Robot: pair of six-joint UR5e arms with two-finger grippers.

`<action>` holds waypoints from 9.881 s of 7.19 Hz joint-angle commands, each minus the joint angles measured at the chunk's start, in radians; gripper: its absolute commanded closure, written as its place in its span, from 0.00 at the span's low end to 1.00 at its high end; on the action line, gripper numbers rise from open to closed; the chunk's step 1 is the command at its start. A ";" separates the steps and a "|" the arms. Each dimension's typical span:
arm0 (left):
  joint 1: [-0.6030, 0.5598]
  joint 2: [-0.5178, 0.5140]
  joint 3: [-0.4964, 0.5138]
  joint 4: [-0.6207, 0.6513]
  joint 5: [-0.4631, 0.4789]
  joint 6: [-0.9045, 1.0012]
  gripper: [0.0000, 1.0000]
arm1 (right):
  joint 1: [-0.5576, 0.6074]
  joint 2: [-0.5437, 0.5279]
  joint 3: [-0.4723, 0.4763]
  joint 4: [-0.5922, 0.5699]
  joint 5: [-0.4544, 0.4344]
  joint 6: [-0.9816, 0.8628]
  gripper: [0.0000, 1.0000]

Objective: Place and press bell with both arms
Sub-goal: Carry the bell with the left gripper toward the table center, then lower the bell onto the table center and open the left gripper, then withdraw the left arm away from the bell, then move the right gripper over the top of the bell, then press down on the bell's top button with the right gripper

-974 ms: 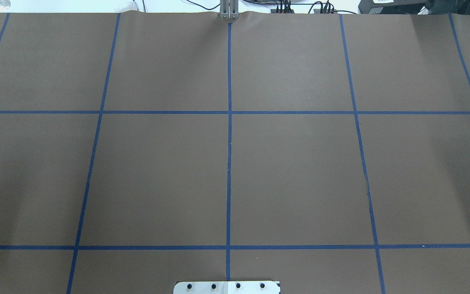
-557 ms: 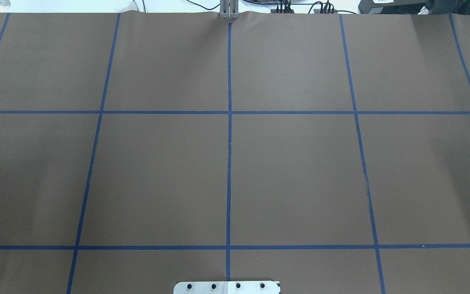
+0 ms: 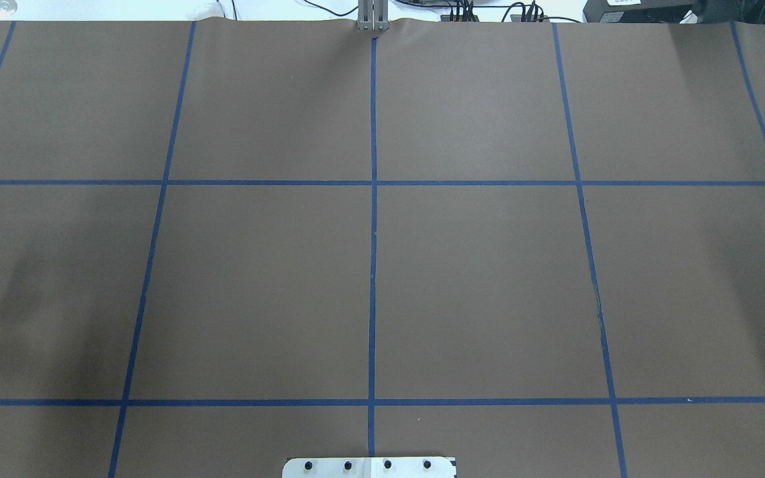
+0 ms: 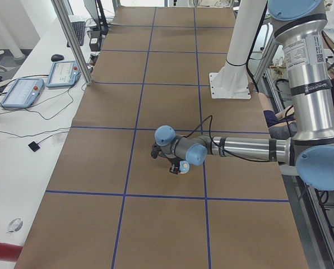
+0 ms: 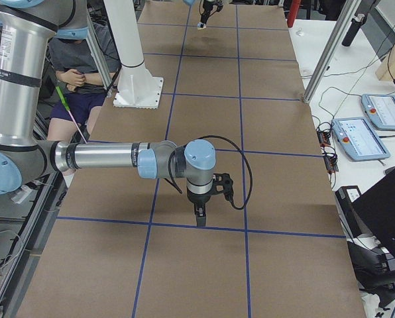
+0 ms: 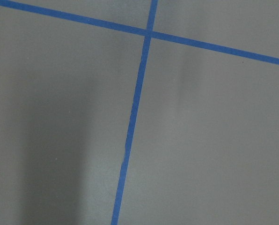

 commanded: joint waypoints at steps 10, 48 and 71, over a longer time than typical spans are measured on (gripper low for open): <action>0.334 -1.225 0.630 0.453 0.041 -0.597 0.91 | 0.000 0.000 -0.026 0.000 -0.001 0.002 0.00; -0.472 -0.083 0.016 0.390 0.130 0.506 0.00 | -0.905 0.994 -0.079 -0.183 -0.327 1.340 0.00; -0.473 -0.080 0.010 0.390 0.141 0.506 0.00 | -1.051 1.096 -0.411 0.029 -0.464 1.414 1.00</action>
